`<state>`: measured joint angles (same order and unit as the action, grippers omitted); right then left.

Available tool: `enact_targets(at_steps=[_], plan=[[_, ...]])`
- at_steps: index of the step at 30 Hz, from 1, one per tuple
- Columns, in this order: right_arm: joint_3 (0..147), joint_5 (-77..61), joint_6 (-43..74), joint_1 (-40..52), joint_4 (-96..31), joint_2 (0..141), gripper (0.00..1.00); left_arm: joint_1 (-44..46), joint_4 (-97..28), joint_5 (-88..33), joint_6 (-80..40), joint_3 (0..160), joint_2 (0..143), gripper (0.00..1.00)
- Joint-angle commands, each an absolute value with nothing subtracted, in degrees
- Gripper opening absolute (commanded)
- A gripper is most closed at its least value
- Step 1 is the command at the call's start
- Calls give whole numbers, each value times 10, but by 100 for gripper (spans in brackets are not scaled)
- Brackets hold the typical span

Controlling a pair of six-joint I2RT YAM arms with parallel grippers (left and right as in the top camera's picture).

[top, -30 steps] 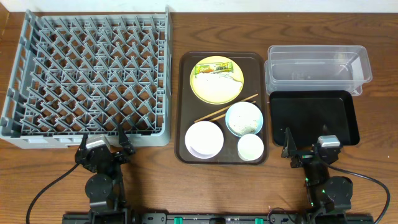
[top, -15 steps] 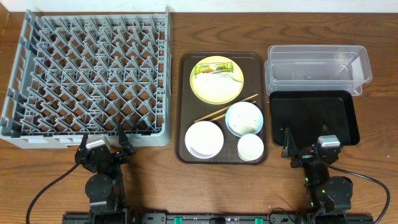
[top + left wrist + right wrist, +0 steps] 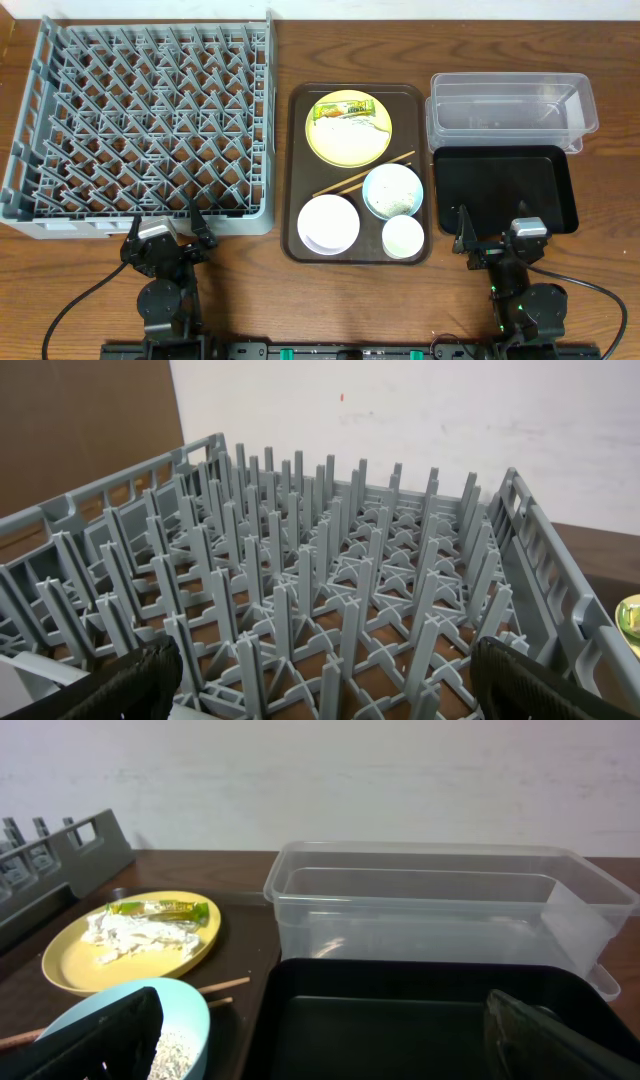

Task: Sort waste into correct bins and load items into the dishwasher
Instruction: 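Raise the right gripper from rest toward the yellow plate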

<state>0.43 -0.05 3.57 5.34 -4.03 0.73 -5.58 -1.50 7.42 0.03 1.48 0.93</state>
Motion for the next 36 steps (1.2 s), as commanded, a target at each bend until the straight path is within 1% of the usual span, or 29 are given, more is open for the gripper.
enact_targets(at_steps=[1, 32, 36], plan=[[3, -3, 29, 57, -43, 8, 99, -57, -36, 75, 4, 2, 10, 92], [3, -3, 29, 57, -43, 8, 99, -57, -36, 75, 4, 2, 10, 93], [3, 15, 25, 57, -40, 8, 99, -57, -36, 75, 4, 2, 10, 92]])
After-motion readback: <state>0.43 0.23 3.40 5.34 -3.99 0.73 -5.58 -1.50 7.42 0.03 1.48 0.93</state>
